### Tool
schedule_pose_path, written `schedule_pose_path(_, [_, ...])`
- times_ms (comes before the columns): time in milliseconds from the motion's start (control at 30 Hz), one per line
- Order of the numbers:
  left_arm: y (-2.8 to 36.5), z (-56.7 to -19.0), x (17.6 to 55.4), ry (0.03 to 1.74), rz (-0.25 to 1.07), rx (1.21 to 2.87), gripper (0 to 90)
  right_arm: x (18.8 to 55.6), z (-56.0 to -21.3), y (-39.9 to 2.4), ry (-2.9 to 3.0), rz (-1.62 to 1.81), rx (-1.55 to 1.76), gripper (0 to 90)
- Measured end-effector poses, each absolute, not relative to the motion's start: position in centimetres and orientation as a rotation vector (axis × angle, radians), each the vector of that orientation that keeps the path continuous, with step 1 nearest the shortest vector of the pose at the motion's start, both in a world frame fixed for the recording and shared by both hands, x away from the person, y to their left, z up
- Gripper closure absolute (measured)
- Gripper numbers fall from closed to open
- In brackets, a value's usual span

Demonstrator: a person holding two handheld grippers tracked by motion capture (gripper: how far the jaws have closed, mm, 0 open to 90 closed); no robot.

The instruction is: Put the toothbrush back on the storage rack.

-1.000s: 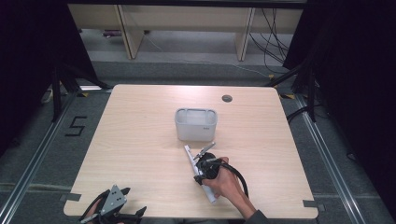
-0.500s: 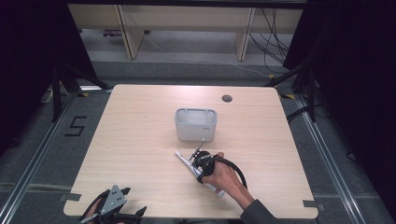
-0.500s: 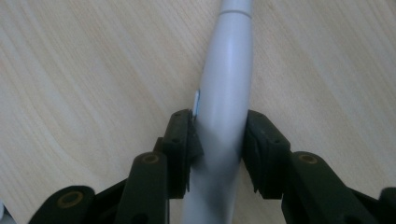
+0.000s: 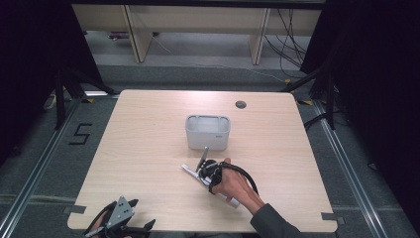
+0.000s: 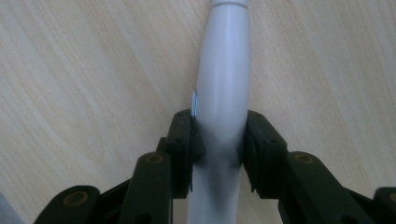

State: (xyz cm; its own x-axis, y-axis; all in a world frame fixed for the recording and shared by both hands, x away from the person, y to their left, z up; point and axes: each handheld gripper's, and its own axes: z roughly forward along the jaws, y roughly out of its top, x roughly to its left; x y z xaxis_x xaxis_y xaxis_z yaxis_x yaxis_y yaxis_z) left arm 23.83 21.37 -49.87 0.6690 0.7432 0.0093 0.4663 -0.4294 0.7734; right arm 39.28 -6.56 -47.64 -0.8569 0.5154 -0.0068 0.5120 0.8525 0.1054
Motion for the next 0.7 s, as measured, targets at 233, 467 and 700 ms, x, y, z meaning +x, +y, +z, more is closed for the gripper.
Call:
schedule_pose_path(233, [21.4, -49.9, 23.9, 0.929, 0.456, 2.103, 14.8, 39.3, -47.6, -6.5, 2.994, 0.136, 0.809, 66.3])
schedule_pose_path(467, [21.5, -49.8, 23.9, 0.924, 0.458, 2.118, 14.8, 39.2, -47.4, -6.8, 2.98, 0.143, 0.795, 66.4])
schedule_pose_path(700, [21.5, -49.8, 23.9, 0.929, 0.462, 2.111, 14.7, 39.0, -45.9, -7.9, 2.969, 0.236, 0.792, 66.5])
